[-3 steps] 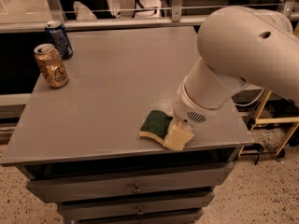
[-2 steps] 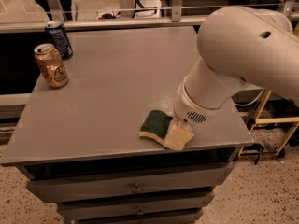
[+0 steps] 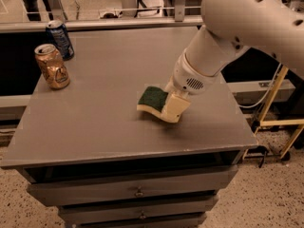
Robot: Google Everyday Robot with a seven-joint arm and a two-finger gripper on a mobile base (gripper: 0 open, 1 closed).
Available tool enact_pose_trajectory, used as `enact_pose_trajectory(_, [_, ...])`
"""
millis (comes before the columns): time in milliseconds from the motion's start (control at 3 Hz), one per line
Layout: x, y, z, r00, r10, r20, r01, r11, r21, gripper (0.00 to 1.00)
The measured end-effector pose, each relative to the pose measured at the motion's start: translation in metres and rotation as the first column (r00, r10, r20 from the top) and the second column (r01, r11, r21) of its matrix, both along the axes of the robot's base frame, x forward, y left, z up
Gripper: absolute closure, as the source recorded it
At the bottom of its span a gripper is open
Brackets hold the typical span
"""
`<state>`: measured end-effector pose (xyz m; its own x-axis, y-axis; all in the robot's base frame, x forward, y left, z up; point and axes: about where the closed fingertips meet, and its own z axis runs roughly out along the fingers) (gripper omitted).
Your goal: Move sponge near orange can
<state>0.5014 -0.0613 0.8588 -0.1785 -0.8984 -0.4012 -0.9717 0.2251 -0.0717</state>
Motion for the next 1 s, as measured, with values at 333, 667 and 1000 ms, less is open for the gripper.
enact_pose_trajectory(333, [0.031, 0.012, 0.014, 0.9994, 0.032, 0.016, -0.032, 0.999, 0.037, 1.00])
enact_pose_trajectory(667, [0.053, 0.031, 0.024, 0.9974, 0.067, 0.028, -0.069, 0.992, 0.104, 1.00])
enact_pose_trajectory(1000, [0.067, 0.067, 0.025, 0.9910, 0.130, 0.035, -0.134, 0.977, 0.166, 1.00])
